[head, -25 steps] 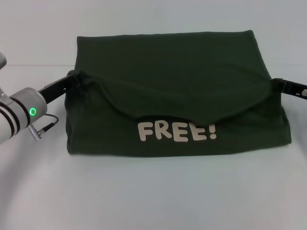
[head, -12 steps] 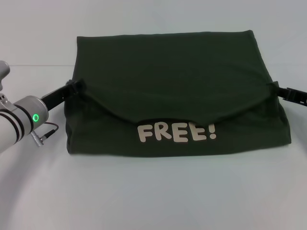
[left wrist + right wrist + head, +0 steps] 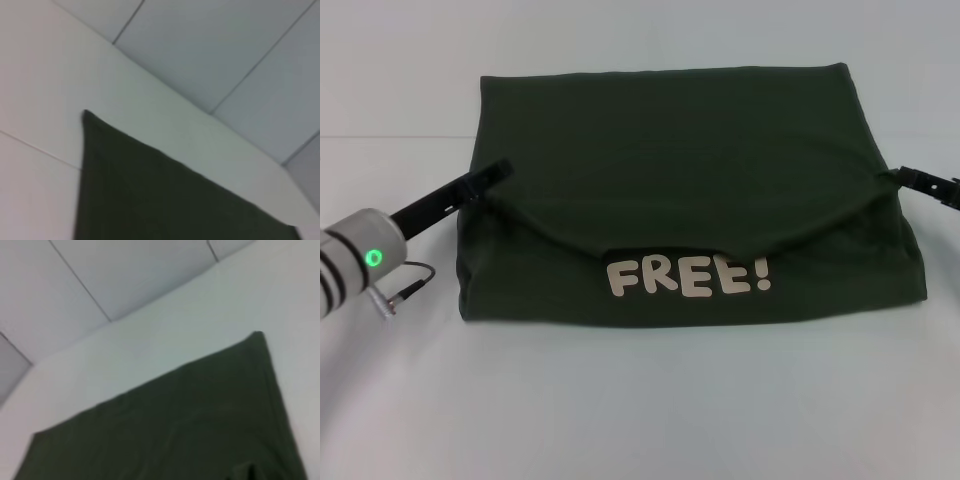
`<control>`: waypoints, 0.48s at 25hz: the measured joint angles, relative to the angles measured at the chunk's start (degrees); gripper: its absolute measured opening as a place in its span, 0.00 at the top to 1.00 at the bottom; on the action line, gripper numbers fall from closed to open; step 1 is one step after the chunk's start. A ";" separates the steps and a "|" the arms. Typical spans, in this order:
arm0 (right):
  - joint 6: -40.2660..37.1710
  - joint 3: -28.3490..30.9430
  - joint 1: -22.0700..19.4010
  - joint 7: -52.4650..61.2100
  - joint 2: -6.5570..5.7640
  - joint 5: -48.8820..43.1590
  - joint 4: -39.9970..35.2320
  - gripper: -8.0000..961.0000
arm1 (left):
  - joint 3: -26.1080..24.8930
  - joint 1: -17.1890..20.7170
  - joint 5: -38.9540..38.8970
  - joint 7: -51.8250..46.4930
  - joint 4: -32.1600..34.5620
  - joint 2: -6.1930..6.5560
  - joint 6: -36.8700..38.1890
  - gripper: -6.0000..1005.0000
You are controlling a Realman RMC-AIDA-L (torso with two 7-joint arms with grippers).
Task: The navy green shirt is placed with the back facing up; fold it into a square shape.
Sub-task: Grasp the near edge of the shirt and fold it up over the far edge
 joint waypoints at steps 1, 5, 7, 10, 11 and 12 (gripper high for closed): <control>-2.04 0.13 -0.75 -1.11 -0.26 1.47 -0.04 0.27 | 0.05 0.17 0.03 -0.14 0.04 0.16 0.69 0.28; -11.79 0.39 -3.79 -6.64 -1.45 5.68 -0.09 0.10 | 3.11 3.75 0.46 -4.71 0.20 3.72 12.87 0.20; -17.03 0.44 -5.07 -9.30 -2.01 6.07 -0.11 0.05 | 5.56 5.36 0.48 -7.88 0.28 5.77 18.22 0.19; -22.07 0.51 -6.59 -11.16 -2.62 5.70 -0.11 0.05 | 10.40 7.46 0.61 -13.37 1.17 8.59 24.49 0.17; -22.91 0.48 -7.04 -11.38 -2.76 5.59 -0.12 0.05 | 11.73 8.18 0.81 -14.95 1.88 9.23 25.73 0.17; -23.52 0.40 -7.55 -11.52 -2.82 5.56 -0.12 0.05 | 12.61 8.94 1.57 -16.05 3.18 9.51 26.85 0.16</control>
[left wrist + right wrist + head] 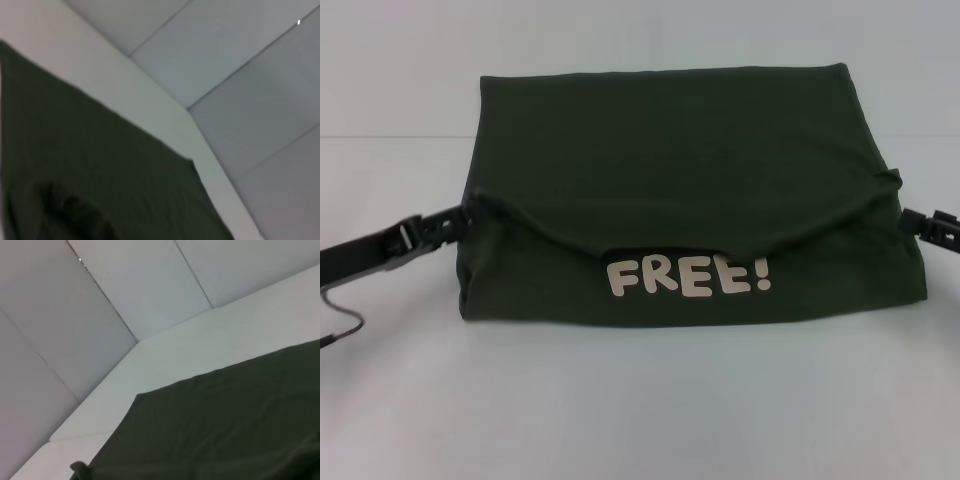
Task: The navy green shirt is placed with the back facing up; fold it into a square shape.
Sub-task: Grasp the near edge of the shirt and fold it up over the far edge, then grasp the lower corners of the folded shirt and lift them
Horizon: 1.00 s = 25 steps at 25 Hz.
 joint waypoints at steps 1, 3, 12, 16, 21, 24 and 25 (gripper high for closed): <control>-0.41 -0.05 -0.45 -0.19 -0.02 -0.02 0.00 0.05 | 0.65 0.69 1.02 -0.77 1.33 0.18 1.09 0.16; -1.00 -0.19 -1.09 -0.82 -0.04 -0.07 0.17 0.05 | 0.83 1.65 3.81 -1.02 3.62 0.20 2.58 0.15; -6.10 -0.82 -1.27 -8.78 1.28 -6.36 1.03 0.05 | 0.89 1.20 10.84 -2.54 4.42 0.09 0.03 0.15; -6.67 -0.85 -1.43 -11.31 2.28 -7.40 0.96 0.05 | 1.80 0.80 10.86 -2.33 3.90 -0.24 -3.41 0.16; -6.47 -0.83 -1.51 -11.41 2.31 -7.40 1.02 0.05 | 2.89 0.30 10.90 -1.42 3.38 -1.07 -6.23 0.17; -6.45 -0.82 -1.40 -11.42 2.31 -7.40 1.04 0.05 | 4.08 -0.24 10.92 -0.50 3.05 -1.85 -7.46 0.18; -6.45 -0.82 -1.32 -11.43 2.31 -7.40 1.05 0.05 | 4.58 -0.40 10.92 -0.38 3.05 -2.10 -7.87 0.18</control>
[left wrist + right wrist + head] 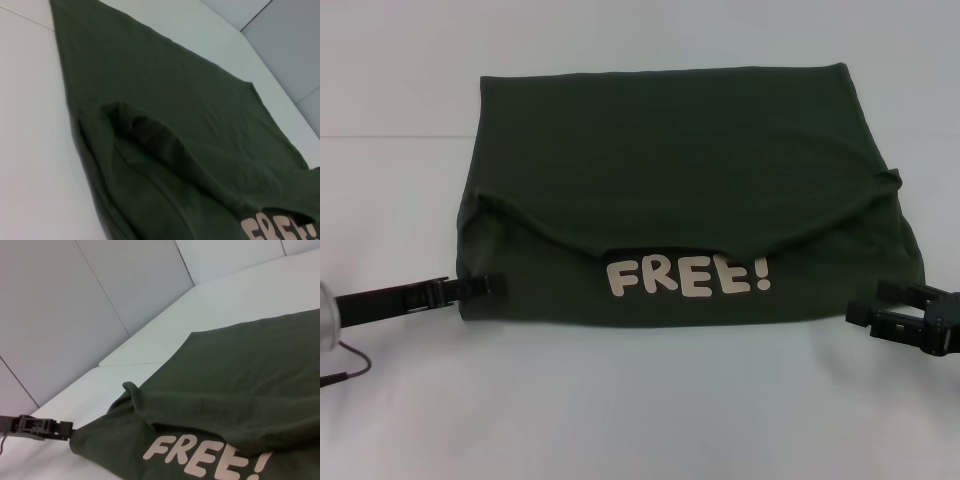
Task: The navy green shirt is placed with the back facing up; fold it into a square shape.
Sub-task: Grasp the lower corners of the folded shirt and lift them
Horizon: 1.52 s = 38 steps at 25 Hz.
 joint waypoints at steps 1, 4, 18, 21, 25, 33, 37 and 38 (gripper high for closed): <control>0.00 0.00 0.06 0.00 0.00 0.00 0.01 0.05 | 0.57 -0.20 0.00 0.05 0.00 -0.19 -0.44 0.18; 0.03 -0.02 0.24 -0.01 0.06 0.00 0.02 0.05 | 1.76 -0.63 0.00 0.09 -0.10 -0.59 -1.18 0.19; 0.53 -0.02 0.33 0.50 0.17 0.01 0.03 0.05 | 3.20 -0.44 0.64 -0.24 0.35 -0.92 -2.70 0.27; 0.46 -0.02 0.27 0.55 0.17 0.01 0.02 0.05 | 3.56 -0.38 0.69 -0.03 0.38 -1.15 -3.08 0.34; 0.28 -0.02 0.20 0.64 0.17 0.02 0.02 0.05 | 3.89 -0.60 1.18 0.36 0.61 -1.58 -3.49 0.42; 0.00 -0.02 0.06 0.67 0.18 0.01 0.03 0.05 | 4.64 -0.79 1.30 0.81 0.59 -1.63 -3.14 0.72; -0.26 -0.03 0.06 1.58 -0.03 -0.05 -0.47 0.05 | 5.03 -0.82 1.32 0.83 0.57 -1.64 -3.13 0.91; -0.38 -0.02 0.11 2.67 -0.21 -0.18 -0.95 0.05 | 5.08 -0.82 1.32 0.83 0.59 -1.63 -3.14 0.92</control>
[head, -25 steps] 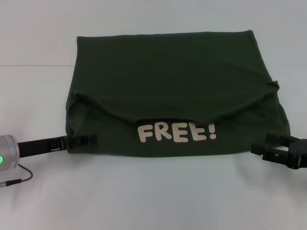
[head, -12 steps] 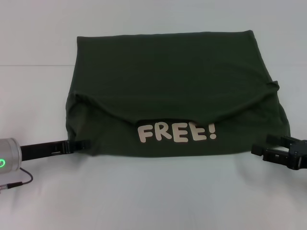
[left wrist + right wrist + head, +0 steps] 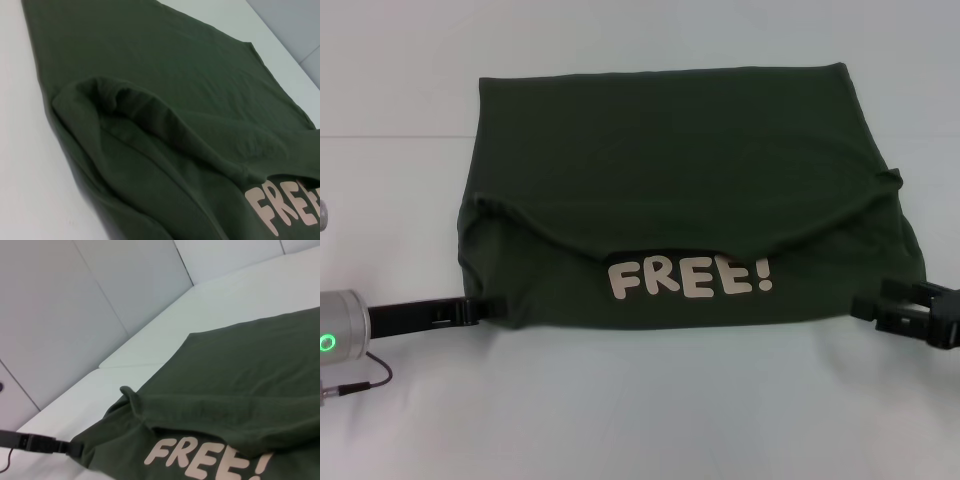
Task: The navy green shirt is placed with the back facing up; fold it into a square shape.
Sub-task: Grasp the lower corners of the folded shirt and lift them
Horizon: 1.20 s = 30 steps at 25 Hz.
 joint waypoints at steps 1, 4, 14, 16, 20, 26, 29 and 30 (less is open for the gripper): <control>-0.19 -0.01 0.13 2.07 -0.24 -0.50 -0.90 0.05 | 0.04 -0.01 0.00 0.00 0.02 0.00 -0.02 0.93; -0.25 0.00 1.04 12.00 -1.28 -3.77 -5.54 0.05 | 0.07 -0.10 0.00 0.01 0.04 0.00 -0.12 0.97; -5.97 -0.10 10.77 48.11 -5.55 -29.06 -23.16 0.06 | 0.25 -0.85 0.00 0.13 0.04 0.00 0.08 0.97; -6.23 -0.10 13.56 52.41 -5.98 -33.52 -23.63 0.06 | 0.26 -0.89 0.00 0.16 0.02 0.00 0.09 0.96; -5.28 -0.10 19.24 55.99 -5.63 -43.20 -22.46 0.06 | 0.25 -0.89 -0.01 0.17 0.01 0.00 0.08 0.96; -0.19 -2.05 22.89 56.27 -4.55 -47.55 -17.29 0.06 | 0.24 -0.88 -0.01 0.18 0.01 0.00 0.07 0.96; 2.50 -3.46 23.38 56.32 -4.53 -47.61 -13.57 0.06 | 0.24 -0.88 -0.01 0.19 0.01 0.00 0.08 0.96; 3.41 -3.62 23.41 56.32 -4.52 -47.59 -12.80 0.06 | 0.24 -0.88 -0.01 0.19 0.01 0.00 0.08 0.96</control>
